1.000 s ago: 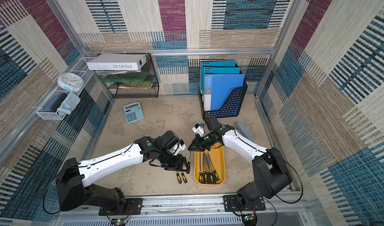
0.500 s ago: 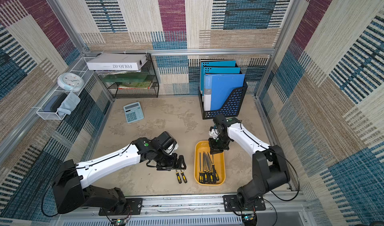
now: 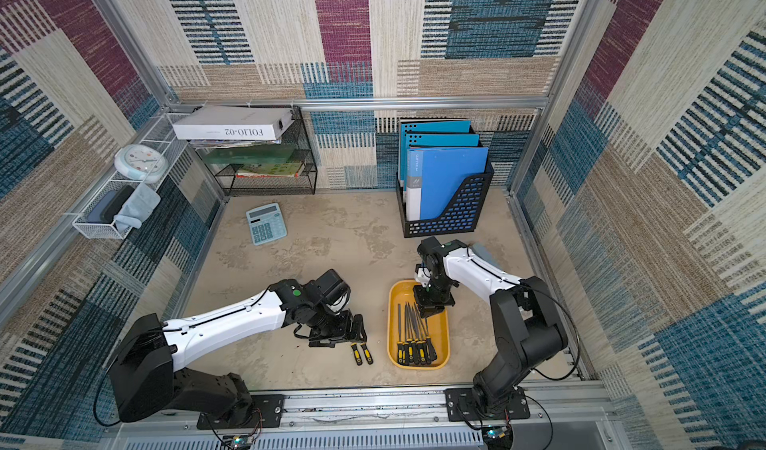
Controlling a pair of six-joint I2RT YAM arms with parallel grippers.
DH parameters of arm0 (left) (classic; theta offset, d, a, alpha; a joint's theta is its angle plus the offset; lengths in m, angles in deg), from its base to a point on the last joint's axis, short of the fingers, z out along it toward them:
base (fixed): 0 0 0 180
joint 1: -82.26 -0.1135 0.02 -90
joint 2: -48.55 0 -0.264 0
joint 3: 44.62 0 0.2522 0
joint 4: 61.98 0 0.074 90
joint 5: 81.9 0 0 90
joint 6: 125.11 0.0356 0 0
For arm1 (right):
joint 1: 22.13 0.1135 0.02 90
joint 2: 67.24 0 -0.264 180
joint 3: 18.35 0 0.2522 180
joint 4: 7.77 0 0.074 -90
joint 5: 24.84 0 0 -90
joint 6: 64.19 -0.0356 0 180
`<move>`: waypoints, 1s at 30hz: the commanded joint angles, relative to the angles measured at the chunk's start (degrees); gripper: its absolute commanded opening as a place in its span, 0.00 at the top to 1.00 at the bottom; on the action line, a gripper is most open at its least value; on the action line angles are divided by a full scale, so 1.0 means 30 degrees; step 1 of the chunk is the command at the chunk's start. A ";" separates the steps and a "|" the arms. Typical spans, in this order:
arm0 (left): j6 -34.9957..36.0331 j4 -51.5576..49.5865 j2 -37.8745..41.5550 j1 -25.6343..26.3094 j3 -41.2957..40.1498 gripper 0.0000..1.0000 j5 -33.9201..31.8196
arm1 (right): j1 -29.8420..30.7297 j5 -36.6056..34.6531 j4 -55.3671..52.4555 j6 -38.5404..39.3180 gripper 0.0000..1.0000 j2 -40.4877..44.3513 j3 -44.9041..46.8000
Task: Put the file tool into the storage box
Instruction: Place the file tool in the storage box.
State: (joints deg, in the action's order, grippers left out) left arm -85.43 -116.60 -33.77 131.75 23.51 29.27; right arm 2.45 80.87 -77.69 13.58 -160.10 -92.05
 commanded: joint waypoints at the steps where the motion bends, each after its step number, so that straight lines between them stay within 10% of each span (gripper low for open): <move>1: -0.0574 0.0431 -0.0241 -0.0008 -0.0121 0.01 -0.0112 | 0.0241 0.0108 0.0260 0.0061 0.97 -0.0181 0.0168; 12: -0.1136 0.0680 -0.1549 0.0061 0.0012 0.05 0.0237 | 0.0328 0.0280 0.0430 -0.0063 0.71 -0.0022 0.0221; 30: -0.1447 -0.0399 -0.4303 0.1238 0.1223 0.46 -0.0256 | 0.0318 0.1086 0.0035 -0.0784 0.70 0.0660 -0.1699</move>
State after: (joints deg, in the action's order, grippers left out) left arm -90.18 -115.75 -45.49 134.99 26.44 28.98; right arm 3.34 83.27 -76.51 11.61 -158.37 -96.86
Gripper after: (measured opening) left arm 0.557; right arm 0.304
